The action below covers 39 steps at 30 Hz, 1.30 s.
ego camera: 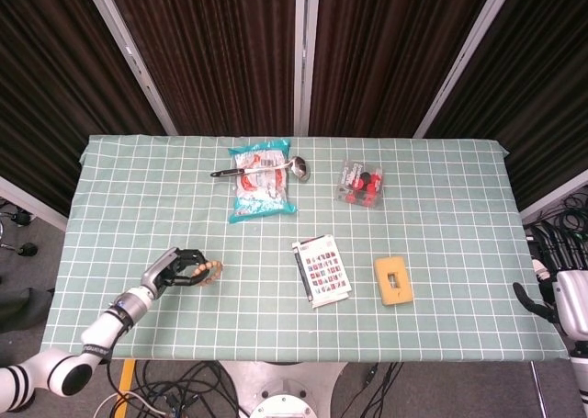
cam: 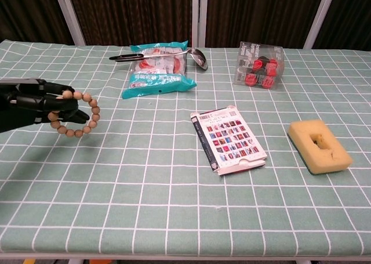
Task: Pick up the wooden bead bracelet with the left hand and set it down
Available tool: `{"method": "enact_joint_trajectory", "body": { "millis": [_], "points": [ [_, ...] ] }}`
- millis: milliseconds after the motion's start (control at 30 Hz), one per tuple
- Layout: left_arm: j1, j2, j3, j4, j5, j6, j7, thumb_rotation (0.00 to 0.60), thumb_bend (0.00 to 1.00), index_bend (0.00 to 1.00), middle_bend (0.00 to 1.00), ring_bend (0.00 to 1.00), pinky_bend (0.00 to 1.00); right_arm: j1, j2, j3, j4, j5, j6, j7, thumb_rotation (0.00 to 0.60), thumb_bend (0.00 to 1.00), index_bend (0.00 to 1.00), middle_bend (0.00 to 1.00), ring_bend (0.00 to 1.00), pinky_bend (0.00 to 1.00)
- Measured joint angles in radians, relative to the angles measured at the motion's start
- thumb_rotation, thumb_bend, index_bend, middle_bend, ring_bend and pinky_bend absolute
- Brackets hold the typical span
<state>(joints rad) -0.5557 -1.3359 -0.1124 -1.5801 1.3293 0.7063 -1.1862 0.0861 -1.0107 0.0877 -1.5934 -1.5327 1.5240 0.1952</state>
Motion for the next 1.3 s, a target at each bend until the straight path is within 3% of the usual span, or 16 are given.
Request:
{"method": "enact_joint_trajectory", "body": {
  "millis": [200,333,400,600,933,1300],
  "points": [
    [0.005,0.007,-0.029,-0.016,0.019,-0.016,-0.119,0.429,0.44,0.58,0.62,0.32,0.17,-0.003,0.004,0.003,-0.001,-0.001,0.010,-0.002,0.600,0.19,0.00,0.00,0.00,0.00],
    [0.014,-0.001,-0.036,-0.014,0.024,0.001,-0.140,0.267,0.44,0.57,0.62,0.32,0.16,-0.005,0.007,0.005,-0.003,-0.003,0.017,-0.003,0.600,0.19,0.00,0.00,0.00,0.00],
    [0.016,-0.002,-0.039,-0.014,0.027,0.006,-0.147,0.243,0.44,0.57,0.62,0.32,0.16,-0.006,0.007,0.005,-0.004,-0.004,0.019,-0.004,0.600,0.19,0.00,0.00,0.00,0.00],
    [0.025,-0.013,-0.040,-0.005,0.027,0.040,-0.109,0.243,0.42,0.57,0.62,0.32,0.16,-0.007,0.014,0.008,-0.008,-0.013,0.030,-0.001,0.600,0.19,0.00,0.00,0.00,0.00],
    [0.044,-0.067,-0.054,0.016,-0.071,0.112,0.128,0.284,0.42,0.58,0.65,0.32,0.15,-0.005,0.092,0.041,-0.056,-0.012,0.061,-0.022,0.600,0.17,0.00,0.01,0.00,0.00],
    [0.058,-0.082,-0.072,0.014,-0.106,0.103,0.174,0.287,0.44,0.59,0.66,0.32,0.15,0.006,0.102,0.040,-0.069,0.007,0.025,-0.017,0.600,0.17,0.00,0.01,0.00,0.00]
  ]
}}
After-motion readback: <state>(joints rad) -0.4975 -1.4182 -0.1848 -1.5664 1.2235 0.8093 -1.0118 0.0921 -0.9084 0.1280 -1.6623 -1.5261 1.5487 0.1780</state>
